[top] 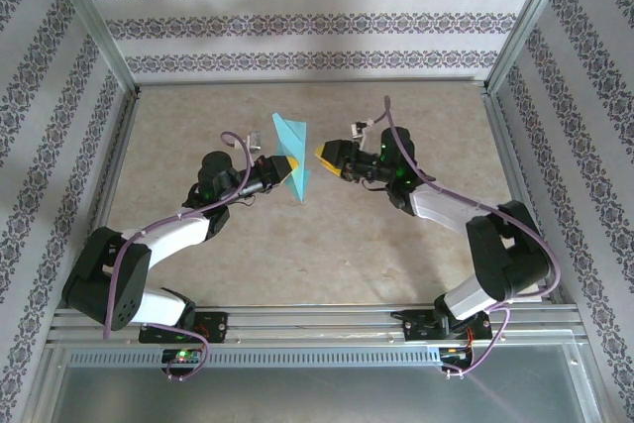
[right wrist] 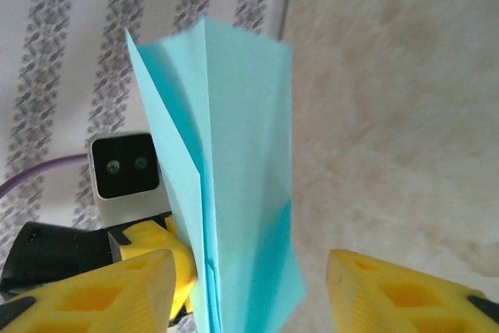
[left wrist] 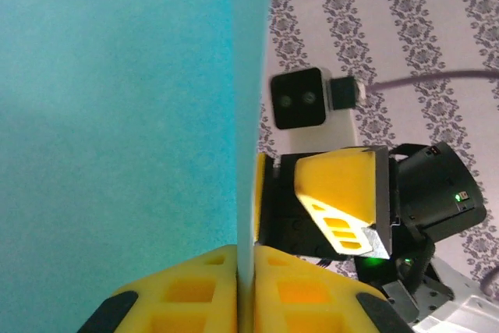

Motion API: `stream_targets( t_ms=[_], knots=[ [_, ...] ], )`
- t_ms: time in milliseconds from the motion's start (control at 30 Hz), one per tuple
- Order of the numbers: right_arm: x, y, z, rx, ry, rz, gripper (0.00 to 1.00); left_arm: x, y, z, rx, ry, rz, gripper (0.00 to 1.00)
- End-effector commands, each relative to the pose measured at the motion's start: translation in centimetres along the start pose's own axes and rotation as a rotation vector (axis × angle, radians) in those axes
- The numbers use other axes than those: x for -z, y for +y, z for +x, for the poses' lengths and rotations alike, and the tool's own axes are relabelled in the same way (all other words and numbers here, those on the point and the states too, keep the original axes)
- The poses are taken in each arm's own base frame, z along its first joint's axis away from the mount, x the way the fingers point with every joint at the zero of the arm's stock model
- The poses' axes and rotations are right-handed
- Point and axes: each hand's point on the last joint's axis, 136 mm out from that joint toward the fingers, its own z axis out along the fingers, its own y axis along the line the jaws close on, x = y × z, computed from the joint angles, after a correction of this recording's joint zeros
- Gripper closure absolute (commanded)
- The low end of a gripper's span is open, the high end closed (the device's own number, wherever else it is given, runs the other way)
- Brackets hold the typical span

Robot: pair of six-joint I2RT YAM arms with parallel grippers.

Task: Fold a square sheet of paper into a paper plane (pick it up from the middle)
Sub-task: Turn over the paper at the center of the table.

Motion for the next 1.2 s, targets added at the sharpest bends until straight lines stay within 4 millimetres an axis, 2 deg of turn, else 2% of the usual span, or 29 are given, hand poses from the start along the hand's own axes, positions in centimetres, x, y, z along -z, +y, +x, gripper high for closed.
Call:
stream_targets(
  t_ms=[0, 133, 300, 500, 633, 733, 867, 1167],
  knots=[
    [2.8, -2.1, -1.3, 0.126, -0.087, 0.157, 0.41, 1.1, 0.7, -0.1, -0.058, 0.014, -0.075, 0.87],
    [5.7, -4.4, -1.9, 0.216, -0.136, 0.348, 0.38, 2.7, 2.9, 0.1, -0.154, 0.07, -0.323, 0.86],
    [9.1, -5.6, -2.7, 0.342, -0.189, 0.544, 0.35, 6.0, 5.8, -0.4, -0.271, 0.155, -0.68, 0.86],
    [13.6, -5.9, -4.4, 0.461, -0.323, 0.759, 0.31, 8.7, 7.8, -2.2, -0.462, 0.271, -1.118, 0.86],
    [15.4, -5.5, -4.9, 0.491, -0.367, 0.813, 0.33, 9.4, 8.8, -3.8, -0.6, 0.318, -1.428, 0.86],
    [16.1, -5.8, -4.8, 0.473, -0.374, 0.824, 0.33, 9.2, 9.8, -4.4, -0.672, 0.35, -1.615, 0.86],
    [16.5, -6.4, -4.5, 0.428, -0.387, 0.794, 0.33, 7.5, 11.4, -4.0, -0.759, 0.405, -1.763, 0.85],
    [16.9, -8.2, -4.2, 0.36, -0.375, 0.775, 0.32, 2.2, 15.7, -0.9, -0.846, 0.466, -1.863, 0.89]
  ],
)
